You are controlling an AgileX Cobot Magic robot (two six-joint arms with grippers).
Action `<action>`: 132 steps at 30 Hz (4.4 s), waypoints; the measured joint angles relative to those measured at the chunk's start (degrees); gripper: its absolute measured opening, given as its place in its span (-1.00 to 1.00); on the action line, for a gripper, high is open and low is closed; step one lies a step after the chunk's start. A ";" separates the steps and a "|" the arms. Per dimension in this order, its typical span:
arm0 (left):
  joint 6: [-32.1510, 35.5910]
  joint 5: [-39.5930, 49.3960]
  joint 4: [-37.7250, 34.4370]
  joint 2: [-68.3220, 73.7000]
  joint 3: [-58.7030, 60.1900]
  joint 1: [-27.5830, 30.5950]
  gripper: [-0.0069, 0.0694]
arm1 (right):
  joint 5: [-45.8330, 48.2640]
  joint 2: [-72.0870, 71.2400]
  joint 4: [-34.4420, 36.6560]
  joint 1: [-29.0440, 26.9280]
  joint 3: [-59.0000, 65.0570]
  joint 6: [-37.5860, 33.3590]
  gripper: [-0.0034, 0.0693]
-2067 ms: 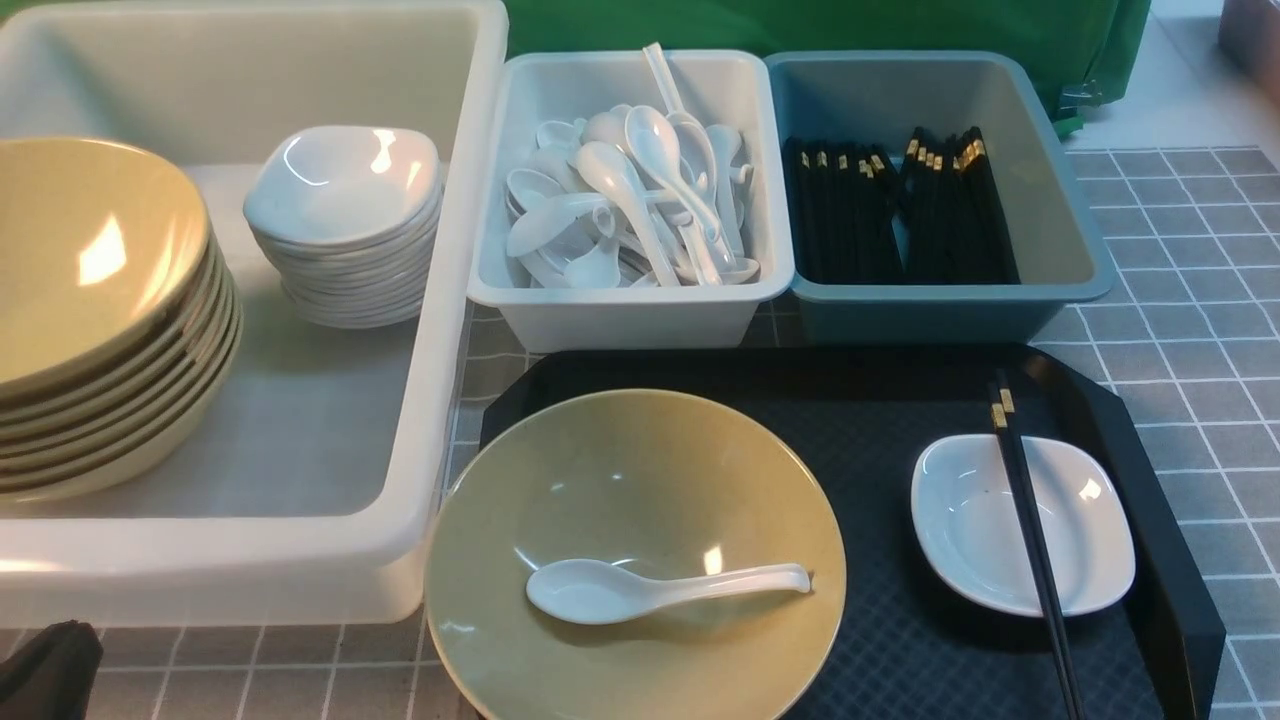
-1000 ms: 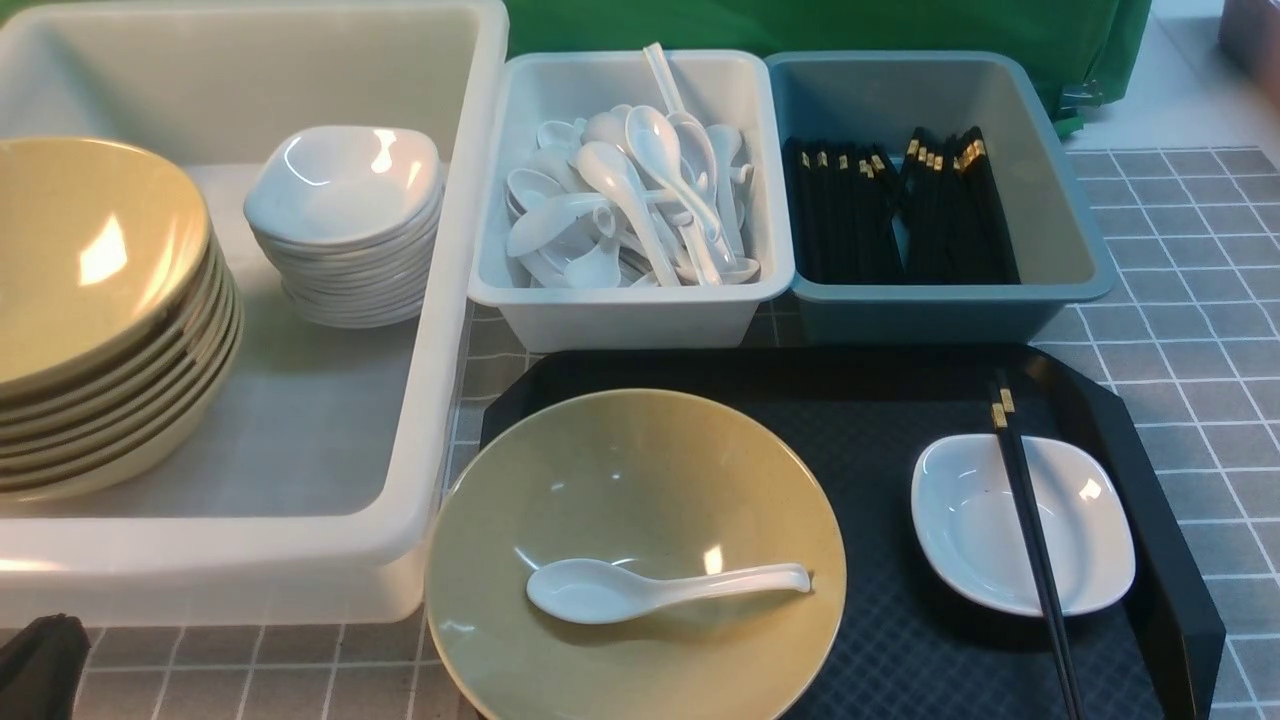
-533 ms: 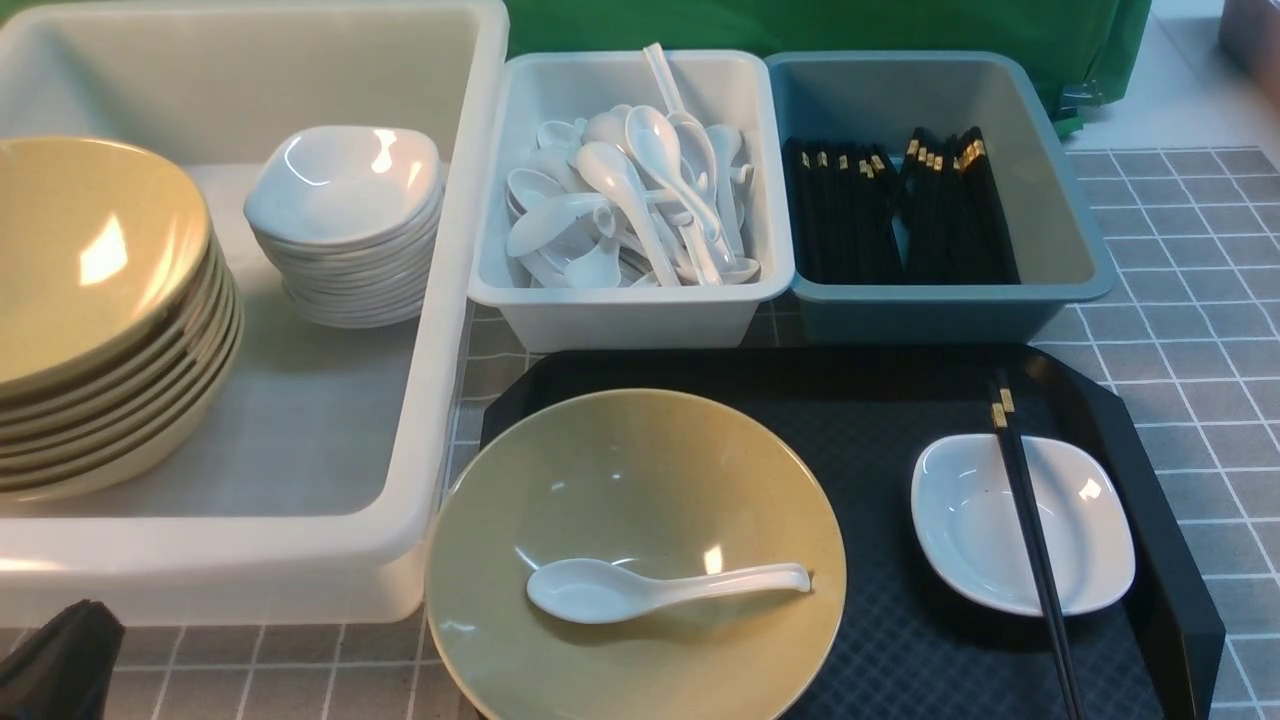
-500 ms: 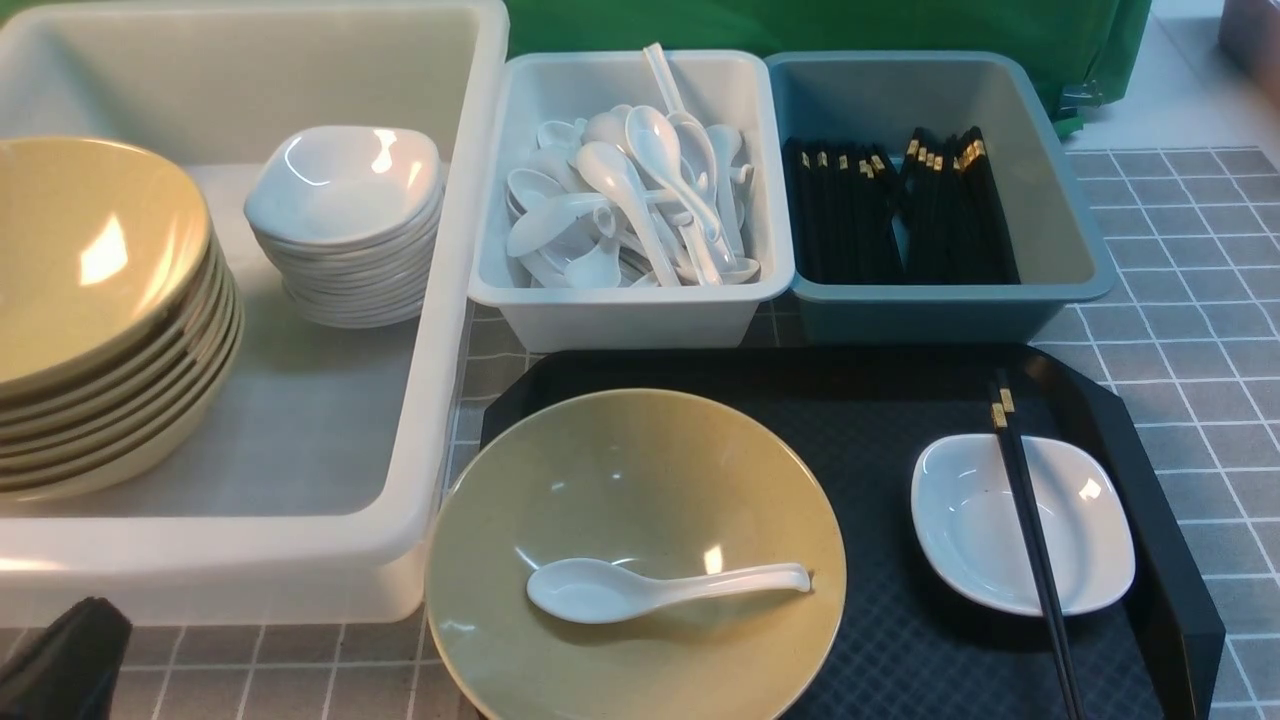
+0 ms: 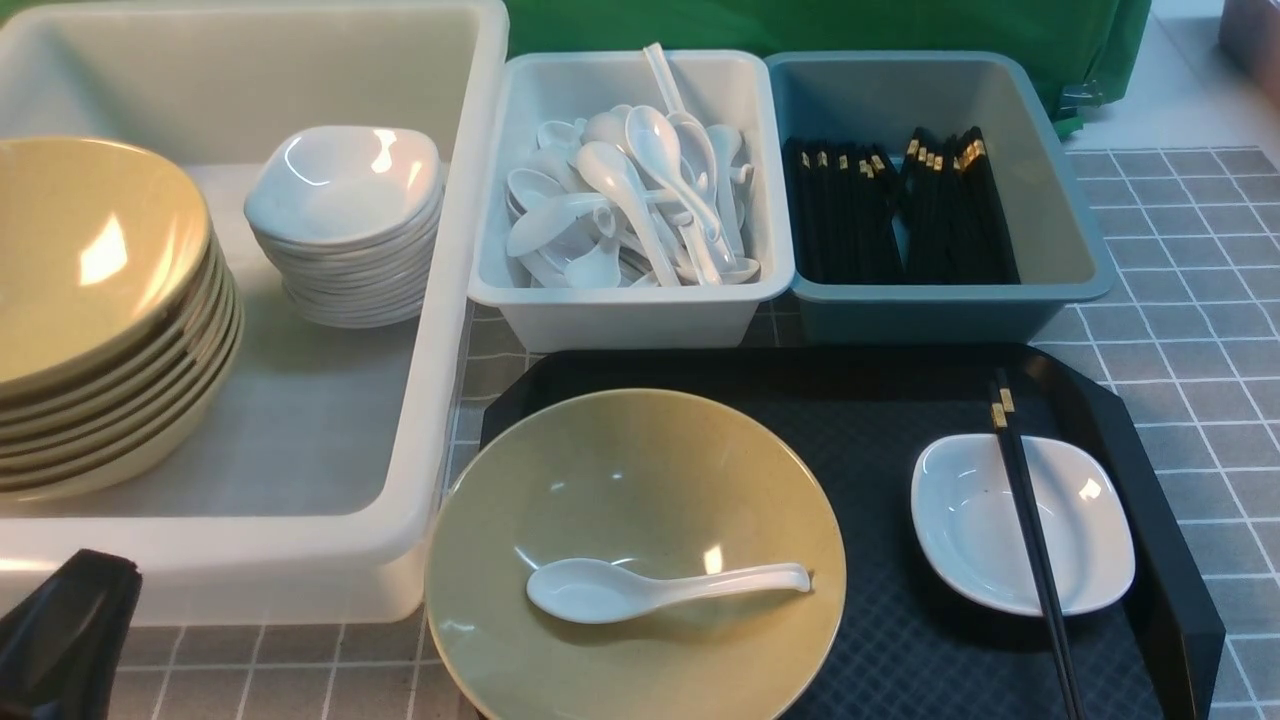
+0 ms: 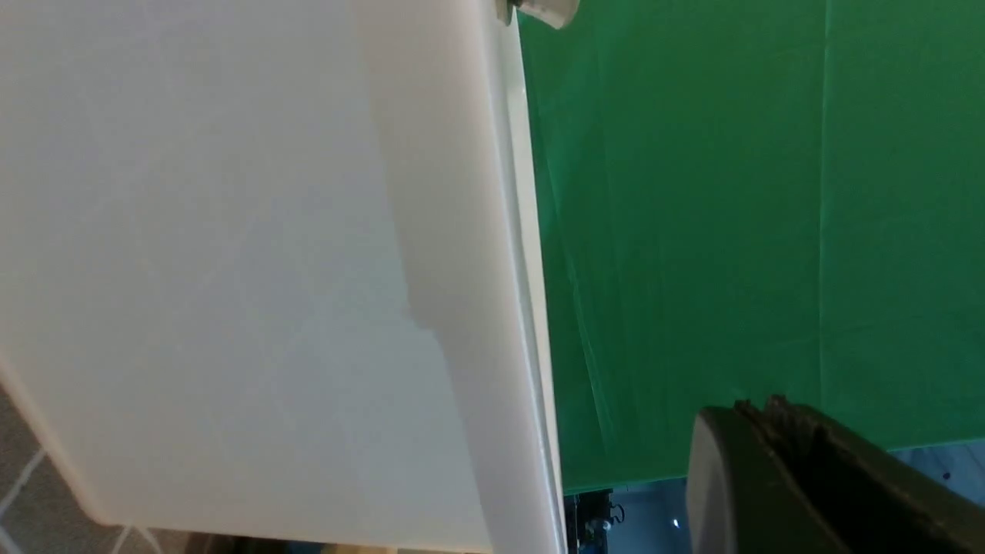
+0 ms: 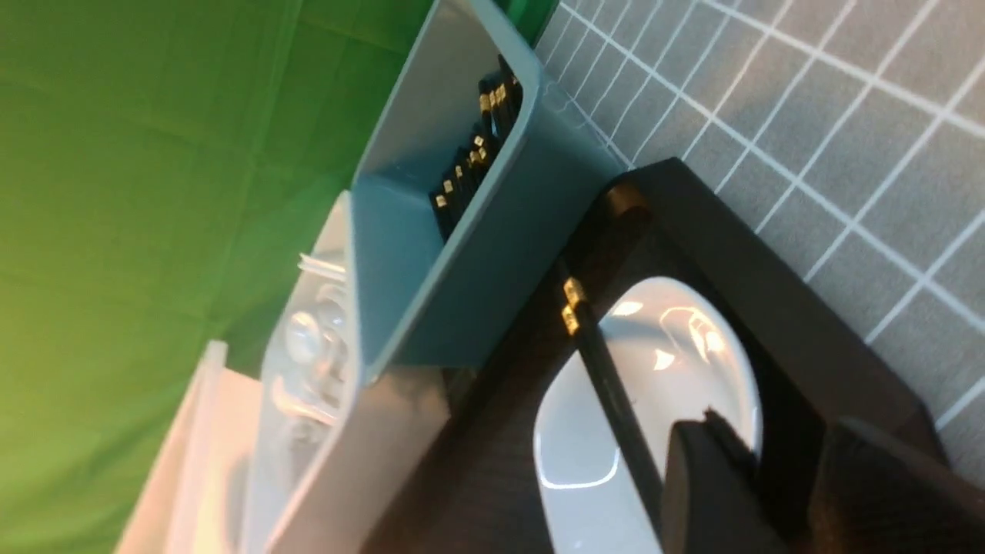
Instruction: On grey table put chopsticks spoon bowls plates into blue grey white boxes.
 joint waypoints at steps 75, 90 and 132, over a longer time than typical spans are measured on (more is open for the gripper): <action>33.16 36.05 65.90 89.37 -75.37 -45.55 -0.84 | 28.79 96.83 -16.13 20.00 -59.43 -44.23 0.07; 33.18 36.11 66.15 89.37 -75.37 -45.55 -0.84 | 32.14 96.83 -16.15 20.00 -64.54 -45.08 -0.50; 38.09 25.70 55.58 104.42 -98.91 -29.87 -0.84 | 34.87 134.67 -16.30 9.72 -127.98 -42.18 0.13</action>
